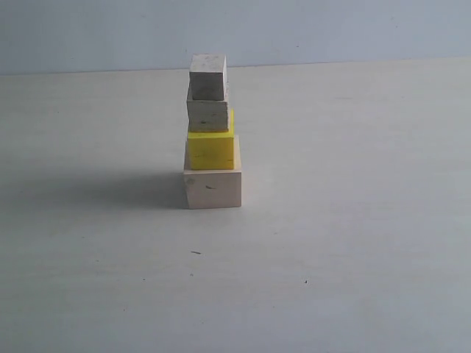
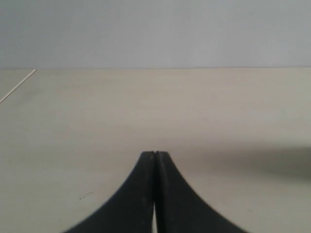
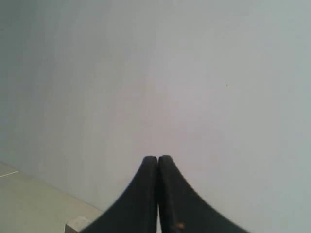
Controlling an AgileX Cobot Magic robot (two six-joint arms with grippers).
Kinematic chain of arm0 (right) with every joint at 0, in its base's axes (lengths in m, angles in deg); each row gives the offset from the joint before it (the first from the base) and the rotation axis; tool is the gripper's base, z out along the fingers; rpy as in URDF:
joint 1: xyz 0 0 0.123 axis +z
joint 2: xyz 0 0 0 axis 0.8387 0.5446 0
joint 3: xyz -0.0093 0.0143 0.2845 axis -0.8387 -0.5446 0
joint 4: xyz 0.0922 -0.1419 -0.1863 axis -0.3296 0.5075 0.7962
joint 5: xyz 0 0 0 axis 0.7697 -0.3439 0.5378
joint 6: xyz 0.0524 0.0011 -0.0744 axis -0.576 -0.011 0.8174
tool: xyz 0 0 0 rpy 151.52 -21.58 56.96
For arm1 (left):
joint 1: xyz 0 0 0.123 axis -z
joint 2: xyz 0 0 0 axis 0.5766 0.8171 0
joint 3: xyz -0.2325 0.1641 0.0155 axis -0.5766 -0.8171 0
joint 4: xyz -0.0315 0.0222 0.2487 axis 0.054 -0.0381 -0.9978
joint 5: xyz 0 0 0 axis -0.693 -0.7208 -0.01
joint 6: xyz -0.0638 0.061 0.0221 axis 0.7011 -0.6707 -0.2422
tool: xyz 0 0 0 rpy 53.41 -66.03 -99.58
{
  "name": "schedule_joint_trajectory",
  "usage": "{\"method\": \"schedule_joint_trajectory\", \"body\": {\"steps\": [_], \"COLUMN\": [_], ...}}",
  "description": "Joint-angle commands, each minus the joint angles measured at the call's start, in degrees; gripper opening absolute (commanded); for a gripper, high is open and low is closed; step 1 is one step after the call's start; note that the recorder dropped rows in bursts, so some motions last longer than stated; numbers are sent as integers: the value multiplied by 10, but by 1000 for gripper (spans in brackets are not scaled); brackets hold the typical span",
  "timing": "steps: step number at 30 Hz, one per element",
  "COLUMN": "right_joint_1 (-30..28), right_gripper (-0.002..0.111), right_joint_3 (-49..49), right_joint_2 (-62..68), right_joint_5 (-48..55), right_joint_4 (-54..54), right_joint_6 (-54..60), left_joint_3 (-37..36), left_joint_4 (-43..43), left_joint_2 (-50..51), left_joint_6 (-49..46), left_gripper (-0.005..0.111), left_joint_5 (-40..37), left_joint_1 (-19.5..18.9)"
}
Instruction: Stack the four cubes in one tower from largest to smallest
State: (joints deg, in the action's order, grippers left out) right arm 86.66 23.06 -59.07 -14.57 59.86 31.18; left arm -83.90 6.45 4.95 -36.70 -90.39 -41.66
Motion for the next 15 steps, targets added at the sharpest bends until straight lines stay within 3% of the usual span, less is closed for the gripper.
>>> {"method": "schedule_joint_trajectory", "body": {"steps": [1, 15], "right_joint_1": [-1, -1], "right_gripper": [0, 0], "right_joint_3": [3, 3], "right_joint_2": [-3, -3], "right_joint_5": [0, 0], "right_joint_4": [1, -1], "right_joint_6": [-1, -1], "left_joint_3": [-2, -2], "left_joint_4": [-50, -88], "left_joint_2": [-3, -3], "left_joint_6": [48, 84], "left_gripper": [0, 0], "left_joint_5": [-8, -22], "left_joint_1": [-2, -2]}}
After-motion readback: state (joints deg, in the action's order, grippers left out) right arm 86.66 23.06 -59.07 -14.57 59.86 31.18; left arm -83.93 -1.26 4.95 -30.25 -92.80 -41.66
